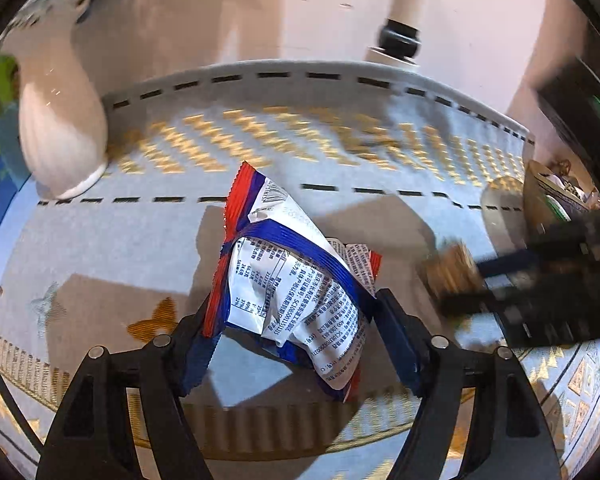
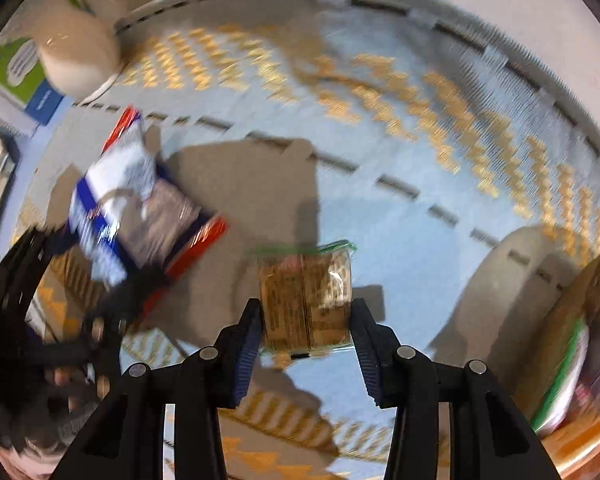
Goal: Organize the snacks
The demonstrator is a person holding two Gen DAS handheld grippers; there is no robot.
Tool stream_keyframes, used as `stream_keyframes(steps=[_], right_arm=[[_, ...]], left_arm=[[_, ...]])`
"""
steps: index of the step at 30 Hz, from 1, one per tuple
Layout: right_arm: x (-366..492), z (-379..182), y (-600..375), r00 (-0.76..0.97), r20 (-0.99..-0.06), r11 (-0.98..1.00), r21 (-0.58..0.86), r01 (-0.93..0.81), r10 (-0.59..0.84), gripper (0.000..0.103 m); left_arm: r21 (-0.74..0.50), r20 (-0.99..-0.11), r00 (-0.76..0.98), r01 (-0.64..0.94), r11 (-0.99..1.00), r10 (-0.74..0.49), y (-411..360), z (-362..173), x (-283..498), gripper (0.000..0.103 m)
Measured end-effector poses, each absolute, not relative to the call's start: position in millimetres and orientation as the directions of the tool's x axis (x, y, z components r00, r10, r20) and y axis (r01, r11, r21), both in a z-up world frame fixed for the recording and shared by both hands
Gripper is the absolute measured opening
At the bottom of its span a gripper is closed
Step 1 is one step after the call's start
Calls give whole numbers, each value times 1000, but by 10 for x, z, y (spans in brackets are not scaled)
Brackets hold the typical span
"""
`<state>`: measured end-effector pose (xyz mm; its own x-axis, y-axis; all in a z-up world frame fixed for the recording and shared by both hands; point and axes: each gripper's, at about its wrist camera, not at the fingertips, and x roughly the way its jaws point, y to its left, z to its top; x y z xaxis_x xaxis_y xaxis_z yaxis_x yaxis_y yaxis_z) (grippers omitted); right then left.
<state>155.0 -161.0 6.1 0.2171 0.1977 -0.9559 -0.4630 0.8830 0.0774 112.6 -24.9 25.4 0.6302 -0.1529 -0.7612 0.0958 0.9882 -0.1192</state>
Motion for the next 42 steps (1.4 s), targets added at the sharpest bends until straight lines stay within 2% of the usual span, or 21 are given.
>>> stream_keyframes(steps=[2,4,6,7,8,11,13,15,42], right_arm=[[1394,12,-1590,226,-948,880,95,-465,222,44],[1279,0,-1593,310,-921,888,74,-454,235,45],[1182,-22,-1640,377,-886,891,82,-447,270,56],[1111,-44,-1656,431,-849,890,93,-447,305,58],[1062,-95,-1665,464,-828,890,88,-447,315,62],[810,-231,-1705,593,-736,897,42,-440,326,64],[769,-271,-1794,612,-712,899,60,-435,343,68],[947,-322,-1978,606,-731,920,78,-383,314,103],[1011,-320,-2029,601,-739,923,73,-379,305,103]], left_arm=[[-94,-759,640,74,993,-120,-166,233,1129,78],[-111,-772,623,61,992,-125,-79,229,1165,81],[-126,-770,624,56,990,-133,-34,227,1169,86],[-116,-773,622,52,992,-123,-42,211,1187,93],[-100,-783,613,48,994,-109,-71,189,1211,94],[-28,-800,598,43,999,-48,-160,169,1229,97],[14,-812,584,49,999,-17,-229,147,1250,102],[19,-813,583,44,999,-10,-250,142,1263,102],[23,-813,583,35,999,-2,-268,148,1269,102]])
